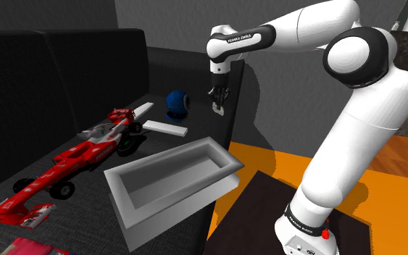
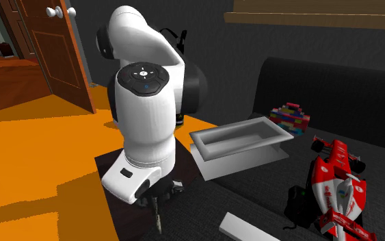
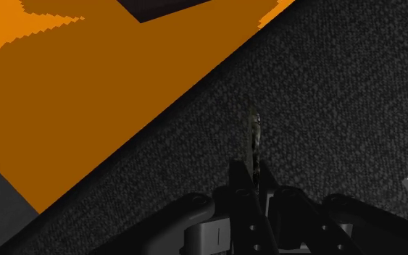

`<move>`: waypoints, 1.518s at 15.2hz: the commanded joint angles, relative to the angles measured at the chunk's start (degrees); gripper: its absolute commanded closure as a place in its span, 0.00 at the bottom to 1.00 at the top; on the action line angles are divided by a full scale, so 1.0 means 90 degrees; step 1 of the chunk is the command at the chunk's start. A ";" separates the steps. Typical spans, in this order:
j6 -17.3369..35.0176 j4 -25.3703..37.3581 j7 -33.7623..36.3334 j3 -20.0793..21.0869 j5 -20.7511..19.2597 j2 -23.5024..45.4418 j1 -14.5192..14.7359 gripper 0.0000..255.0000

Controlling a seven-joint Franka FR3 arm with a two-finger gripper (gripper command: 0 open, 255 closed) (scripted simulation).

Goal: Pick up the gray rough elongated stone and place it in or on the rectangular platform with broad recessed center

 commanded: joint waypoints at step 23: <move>-0.1101 -0.0018 0.1263 0.0754 0.0182 -0.1092 0.0562 1.00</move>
